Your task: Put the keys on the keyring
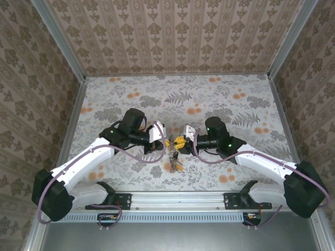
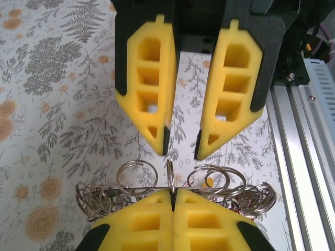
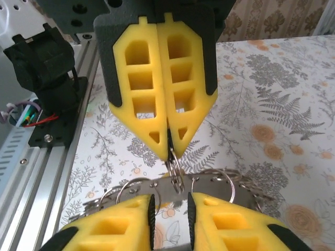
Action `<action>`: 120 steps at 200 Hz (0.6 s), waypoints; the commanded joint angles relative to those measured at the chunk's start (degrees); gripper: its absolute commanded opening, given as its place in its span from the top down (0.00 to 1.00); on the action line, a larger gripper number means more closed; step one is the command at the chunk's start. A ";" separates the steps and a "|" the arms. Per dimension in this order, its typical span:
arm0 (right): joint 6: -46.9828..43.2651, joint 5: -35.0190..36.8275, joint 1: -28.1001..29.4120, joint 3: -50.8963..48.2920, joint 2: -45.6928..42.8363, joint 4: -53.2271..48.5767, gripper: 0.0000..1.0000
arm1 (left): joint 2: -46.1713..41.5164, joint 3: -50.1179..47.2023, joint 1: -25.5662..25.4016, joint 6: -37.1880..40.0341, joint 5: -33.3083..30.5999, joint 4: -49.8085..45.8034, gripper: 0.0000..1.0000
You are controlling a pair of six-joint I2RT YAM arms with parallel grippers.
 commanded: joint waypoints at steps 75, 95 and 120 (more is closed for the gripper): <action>-11.03 0.42 1.86 9.42 -0.55 -17.02 0.63 | 3.74 11.71 -2.66 7.44 -2.36 -15.31 1.00; -10.72 0.37 2.37 9.46 0.15 -16.18 0.65 | 4.69 13.00 -3.20 7.74 -2.50 -16.32 1.00; -10.23 1.10 2.93 9.12 0.91 -14.92 0.67 | 5.17 13.21 -3.54 7.84 -1.70 -15.96 1.00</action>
